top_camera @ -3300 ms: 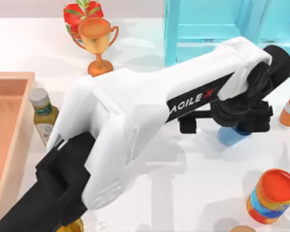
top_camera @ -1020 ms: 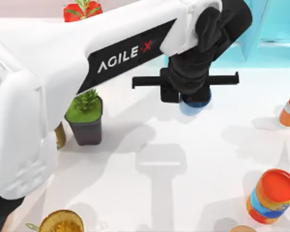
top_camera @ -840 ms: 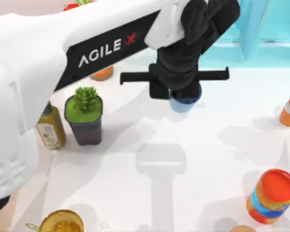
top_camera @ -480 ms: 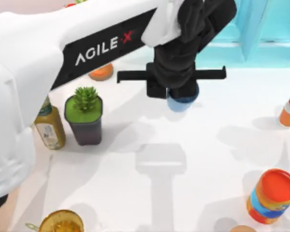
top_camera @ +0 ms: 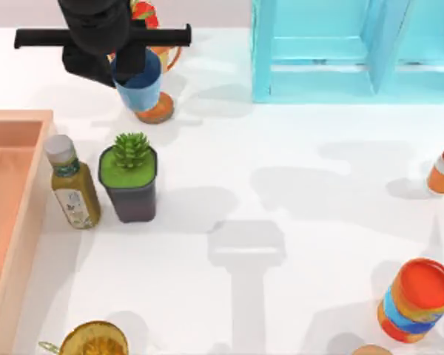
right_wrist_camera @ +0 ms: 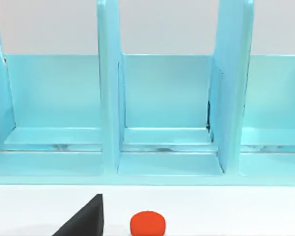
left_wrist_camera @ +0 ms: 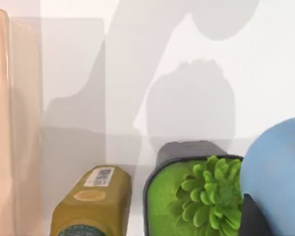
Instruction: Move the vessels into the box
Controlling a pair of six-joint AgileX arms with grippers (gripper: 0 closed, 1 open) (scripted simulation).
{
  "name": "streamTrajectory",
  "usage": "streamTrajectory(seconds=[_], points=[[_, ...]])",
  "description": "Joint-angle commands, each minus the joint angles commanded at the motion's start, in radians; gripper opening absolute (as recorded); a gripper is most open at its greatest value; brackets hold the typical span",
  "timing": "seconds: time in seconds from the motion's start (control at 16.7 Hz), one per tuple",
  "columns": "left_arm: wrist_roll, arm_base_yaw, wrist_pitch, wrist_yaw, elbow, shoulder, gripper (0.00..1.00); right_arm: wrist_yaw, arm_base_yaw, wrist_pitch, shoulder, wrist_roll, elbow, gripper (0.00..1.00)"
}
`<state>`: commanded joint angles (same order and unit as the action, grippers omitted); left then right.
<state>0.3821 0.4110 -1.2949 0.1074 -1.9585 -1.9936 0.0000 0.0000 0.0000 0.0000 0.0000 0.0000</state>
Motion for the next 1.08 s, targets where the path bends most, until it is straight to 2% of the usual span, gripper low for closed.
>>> streamTrajectory(seconds=[0.36, 0.66, 0.84, 1.08], points=[[-0.413, -0.42, -0.065, -0.12, 0.086, 0.136, 0.0, 0.0, 0.0, 0.0, 0.0, 0.0, 0.0, 1.0], [-0.694, -0.708, -0.113, -0.16, 0.196, 0.157, 0.0, 0.0, 0.0, 0.0, 0.0, 0.0, 0.0, 1.0], [-0.783, -0.795, -0.135, -0.157, 0.244, 0.143, 0.0, 0.0, 0.0, 0.0, 0.0, 0.0, 0.0, 1.0], [-0.796, -0.808, -0.139, -0.155, 0.252, 0.139, 0.0, 0.0, 0.0, 0.0, 0.0, 0.0, 0.0, 1.0]])
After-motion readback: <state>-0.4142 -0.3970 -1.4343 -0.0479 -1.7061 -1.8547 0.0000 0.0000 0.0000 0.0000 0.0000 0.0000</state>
